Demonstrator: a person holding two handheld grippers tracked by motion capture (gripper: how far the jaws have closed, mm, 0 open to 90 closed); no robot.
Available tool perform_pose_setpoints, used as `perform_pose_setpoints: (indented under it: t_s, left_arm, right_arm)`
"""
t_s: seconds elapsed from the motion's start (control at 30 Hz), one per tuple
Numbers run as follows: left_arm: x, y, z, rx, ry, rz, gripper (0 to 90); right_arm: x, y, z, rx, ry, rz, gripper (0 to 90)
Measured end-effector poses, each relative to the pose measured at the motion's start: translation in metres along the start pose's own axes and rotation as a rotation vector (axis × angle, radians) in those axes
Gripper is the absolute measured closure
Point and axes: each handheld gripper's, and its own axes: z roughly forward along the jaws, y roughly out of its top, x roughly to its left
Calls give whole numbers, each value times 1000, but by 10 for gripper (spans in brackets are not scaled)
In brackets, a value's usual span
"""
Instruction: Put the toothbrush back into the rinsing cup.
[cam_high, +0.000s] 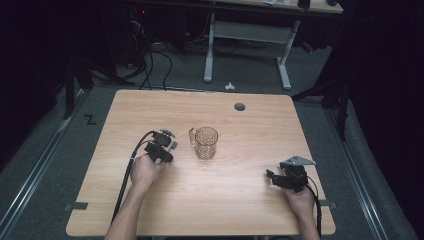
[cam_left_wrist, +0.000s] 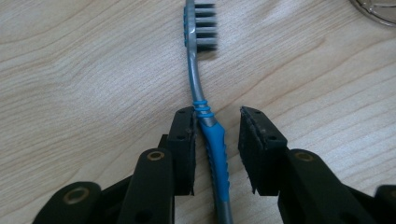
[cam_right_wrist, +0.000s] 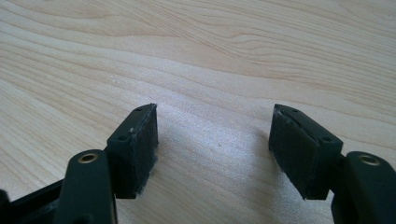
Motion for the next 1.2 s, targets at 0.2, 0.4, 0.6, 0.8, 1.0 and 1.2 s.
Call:
perform_pose_setpoints:
  t_s: [0.2,0.4,0.6,0.8,1.0,1.2]
  left_arm:
    - [0,0,0,1,-8,-4,697]
    - [-1,2,0,13,-14,1,731]
    - [-2,3,0,21,-18,6,758]
    - [-3,4,0,28,-19,17,784]
    - [-2,4,0,27,-25,19,791]
    - [0,4,0,13,-48,6,791]
  right_arm:
    - [0,0,0,1,-2,-2,333]
    - [0,0,0,1,-3,-3,333]
    - [0,0,0,1,-3,-3,333]
    - [0,0,0,1,-3,-3,333]
    - [0,0,0,1,-3,-3,333]
    - [0,0,0,1,-3,-2,333]
